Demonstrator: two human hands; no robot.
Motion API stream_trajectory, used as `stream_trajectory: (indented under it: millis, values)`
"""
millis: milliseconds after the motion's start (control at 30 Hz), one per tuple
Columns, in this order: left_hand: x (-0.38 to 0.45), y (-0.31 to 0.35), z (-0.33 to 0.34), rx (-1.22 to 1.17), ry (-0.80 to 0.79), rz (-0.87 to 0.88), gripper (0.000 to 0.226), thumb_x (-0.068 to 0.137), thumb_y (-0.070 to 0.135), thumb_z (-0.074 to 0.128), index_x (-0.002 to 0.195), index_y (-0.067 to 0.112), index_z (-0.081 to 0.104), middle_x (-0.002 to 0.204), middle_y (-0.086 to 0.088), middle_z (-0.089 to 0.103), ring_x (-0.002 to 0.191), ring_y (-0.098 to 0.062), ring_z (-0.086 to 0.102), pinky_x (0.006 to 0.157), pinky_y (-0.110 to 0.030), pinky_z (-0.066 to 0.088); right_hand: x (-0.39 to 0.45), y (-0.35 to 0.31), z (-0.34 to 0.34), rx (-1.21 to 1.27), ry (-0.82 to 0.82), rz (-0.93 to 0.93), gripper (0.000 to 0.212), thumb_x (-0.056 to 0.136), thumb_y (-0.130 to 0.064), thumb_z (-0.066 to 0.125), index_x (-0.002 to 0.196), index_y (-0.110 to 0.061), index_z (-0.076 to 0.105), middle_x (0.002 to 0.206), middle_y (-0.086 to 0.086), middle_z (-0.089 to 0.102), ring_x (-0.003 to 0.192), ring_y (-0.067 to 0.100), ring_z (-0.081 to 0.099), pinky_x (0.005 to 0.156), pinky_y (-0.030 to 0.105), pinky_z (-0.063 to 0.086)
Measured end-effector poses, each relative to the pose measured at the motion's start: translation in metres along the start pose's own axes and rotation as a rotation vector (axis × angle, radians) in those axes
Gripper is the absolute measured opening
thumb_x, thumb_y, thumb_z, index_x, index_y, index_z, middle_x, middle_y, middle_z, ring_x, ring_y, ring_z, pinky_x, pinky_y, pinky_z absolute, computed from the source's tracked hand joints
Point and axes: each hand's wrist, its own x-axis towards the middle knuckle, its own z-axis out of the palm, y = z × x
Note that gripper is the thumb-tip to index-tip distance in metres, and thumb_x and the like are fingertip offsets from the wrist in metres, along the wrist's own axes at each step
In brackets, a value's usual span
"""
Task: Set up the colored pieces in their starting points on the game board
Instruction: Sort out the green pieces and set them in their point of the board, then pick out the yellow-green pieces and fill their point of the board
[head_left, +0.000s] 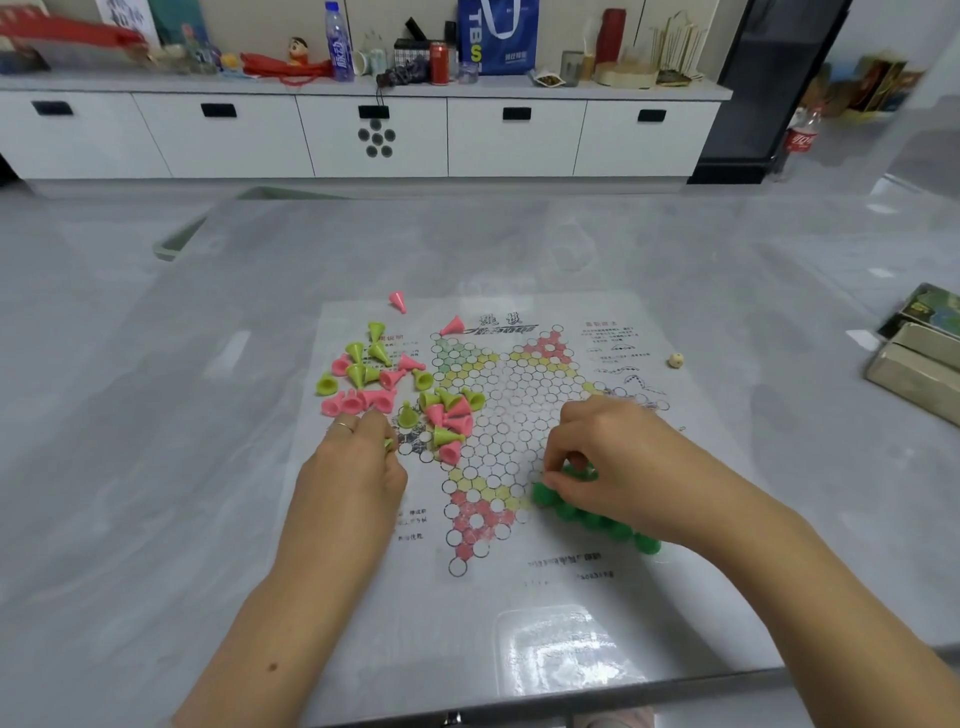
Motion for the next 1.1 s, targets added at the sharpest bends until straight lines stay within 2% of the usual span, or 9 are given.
stream_trajectory:
  millis: [167, 333, 500, 600, 700, 800, 867, 967, 1100]
  values:
    - [-0.001, -0.001, -0.003, -0.021, 0.062, 0.048, 0.021, 0.087, 0.003, 0.047, 0.106, 0.003, 0.056, 0.089, -0.004, 0.049, 0.077, -0.022, 0.044, 0.061, -0.03, 0.026, 0.001, -0.002, 0.002, -0.005, -0.015, -0.012, 0.015, 0.087, -0.028, 0.053, 0.088, -0.018, 0.065, 0.079, -0.01, 0.047, 0.08, 0.008, 0.042, 0.075, 0.023, 0.044]
    - [0.0, 0.002, -0.006, -0.097, 0.077, 0.052, 0.008, 0.086, 0.005, 0.049, 0.085, 0.012, 0.049, 0.088, -0.005, 0.053, 0.077, -0.021, 0.045, 0.059, -0.027, 0.027, 0.001, 0.0, 0.004, -0.01, -0.018, -0.026, 0.014, 0.087, -0.027, 0.054, 0.088, -0.019, 0.065, 0.077, -0.012, 0.045, 0.08, 0.008, 0.041, 0.072, 0.019, 0.04]
    - [0.001, 0.01, -0.014, -0.362, 0.037, -0.092, 0.011, 0.086, 0.008, 0.053, 0.086, 0.019, 0.054, 0.08, 0.004, 0.054, 0.068, -0.011, 0.047, 0.053, -0.009, 0.035, 0.0, 0.002, 0.002, 0.011, -0.04, -0.041, 0.018, 0.089, -0.031, 0.053, 0.095, -0.021, 0.066, 0.076, -0.015, 0.042, 0.077, 0.004, 0.041, 0.072, 0.018, 0.039]
    - [0.007, 0.01, -0.018, -0.757, -0.085, -0.343, 0.019, 0.088, 0.005, 0.049, 0.093, 0.02, 0.058, 0.076, -0.001, 0.054, 0.059, -0.013, 0.048, 0.054, -0.018, 0.04, -0.001, 0.004, -0.006, 0.053, 0.021, -0.035, 0.022, 0.088, -0.033, 0.052, 0.097, -0.022, 0.068, 0.076, -0.015, 0.047, 0.072, -0.001, 0.043, 0.068, 0.015, 0.036]
    - [0.014, 0.005, -0.027, -1.467, -0.188, -0.637, 0.022, 0.075, -0.007, 0.049, 0.09, 0.006, 0.058, 0.069, -0.004, 0.045, 0.045, -0.008, 0.043, 0.039, -0.016, 0.037, -0.001, 0.003, -0.016, 0.123, 0.186, 0.0, 0.024, 0.088, -0.032, 0.049, 0.092, -0.021, 0.07, 0.073, -0.018, 0.051, 0.07, 0.0, 0.049, 0.064, 0.009, 0.036]
    - [0.015, -0.005, -0.041, -1.957, -0.107, -0.75, 0.042, 0.035, -0.002, 0.057, 0.077, 0.005, 0.056, 0.067, -0.002, 0.044, 0.041, -0.009, 0.04, 0.036, -0.016, 0.032, 0.004, -0.004, -0.02, 0.18, 0.294, 0.013, 0.023, 0.088, -0.029, 0.051, 0.089, -0.018, 0.07, 0.073, -0.011, 0.058, 0.069, 0.007, 0.051, 0.067, 0.003, 0.036]
    - [0.013, -0.011, -0.048, -2.109, -0.02, -0.772, 0.036, 0.032, -0.002, 0.056, 0.068, 0.004, 0.057, 0.065, -0.003, 0.047, 0.039, -0.01, 0.038, 0.037, -0.015, 0.03, 0.012, -0.012, -0.018, 0.17, 0.278, 0.01, 0.022, 0.089, -0.028, 0.05, 0.092, -0.018, 0.07, 0.077, -0.008, 0.061, 0.068, 0.005, 0.052, 0.067, 0.006, 0.038]
    - [0.012, -0.014, -0.055, -2.123, 0.023, -0.801, 0.021, 0.05, 0.005, 0.054, 0.071, 0.006, 0.055, 0.063, -0.005, 0.051, 0.04, -0.011, 0.04, 0.039, -0.015, 0.032, 0.024, -0.026, -0.003, 0.142, 0.171, 0.003, 0.02, 0.091, -0.026, 0.049, 0.103, -0.021, 0.065, 0.092, -0.008, 0.059, 0.075, 0.002, 0.052, 0.07, 0.014, 0.043]
    - [0.014, -0.013, -0.056, -1.949, -0.007, -0.814, 0.009, 0.067, 0.01, 0.05, 0.074, 0.005, 0.054, 0.066, -0.007, 0.052, 0.055, -0.014, 0.048, 0.046, -0.015, 0.043, 0.043, -0.042, 0.019, 0.087, 0.092, 0.004, 0.028, 0.091, -0.018, 0.049, 0.118, -0.022, 0.057, 0.108, 0.0, 0.054, 0.09, 0.019, 0.057, 0.079, 0.033, 0.049]
